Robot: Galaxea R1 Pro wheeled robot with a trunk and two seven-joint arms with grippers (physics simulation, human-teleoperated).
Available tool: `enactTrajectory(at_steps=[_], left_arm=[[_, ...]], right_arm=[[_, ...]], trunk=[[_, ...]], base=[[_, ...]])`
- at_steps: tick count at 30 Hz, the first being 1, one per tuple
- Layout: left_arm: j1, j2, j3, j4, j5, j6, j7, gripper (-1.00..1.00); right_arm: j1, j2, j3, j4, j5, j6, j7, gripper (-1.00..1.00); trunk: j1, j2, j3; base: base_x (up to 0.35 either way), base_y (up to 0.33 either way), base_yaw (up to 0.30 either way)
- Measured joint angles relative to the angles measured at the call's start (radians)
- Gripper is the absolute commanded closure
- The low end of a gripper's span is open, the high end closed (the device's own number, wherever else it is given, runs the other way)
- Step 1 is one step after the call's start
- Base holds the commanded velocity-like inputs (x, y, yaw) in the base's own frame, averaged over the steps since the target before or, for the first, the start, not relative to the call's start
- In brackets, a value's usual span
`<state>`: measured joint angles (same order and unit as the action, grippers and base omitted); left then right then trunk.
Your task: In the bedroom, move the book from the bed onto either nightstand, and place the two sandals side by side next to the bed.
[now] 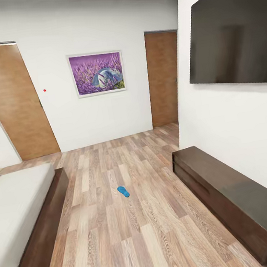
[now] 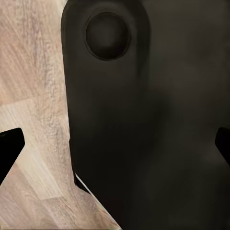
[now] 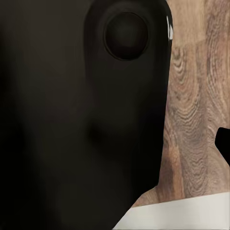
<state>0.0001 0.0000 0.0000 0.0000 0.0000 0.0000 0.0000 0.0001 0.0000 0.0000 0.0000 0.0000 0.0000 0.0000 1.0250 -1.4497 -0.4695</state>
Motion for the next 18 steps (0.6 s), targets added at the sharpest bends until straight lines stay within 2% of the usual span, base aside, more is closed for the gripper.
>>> enactTrajectory(at_steps=[18], left_arm=[[-0.002, -0.006, -0.001, -0.049, -0.003, 0.008, -0.001, -1.0]], right_arm=[[-0.007, 0.0, -0.001, -0.001, -0.002, 0.001, 0.002, -1.0]], trunk=[[0.0, 0.0, 0.0]], base=[[0.0, 0.0, 0.0]])
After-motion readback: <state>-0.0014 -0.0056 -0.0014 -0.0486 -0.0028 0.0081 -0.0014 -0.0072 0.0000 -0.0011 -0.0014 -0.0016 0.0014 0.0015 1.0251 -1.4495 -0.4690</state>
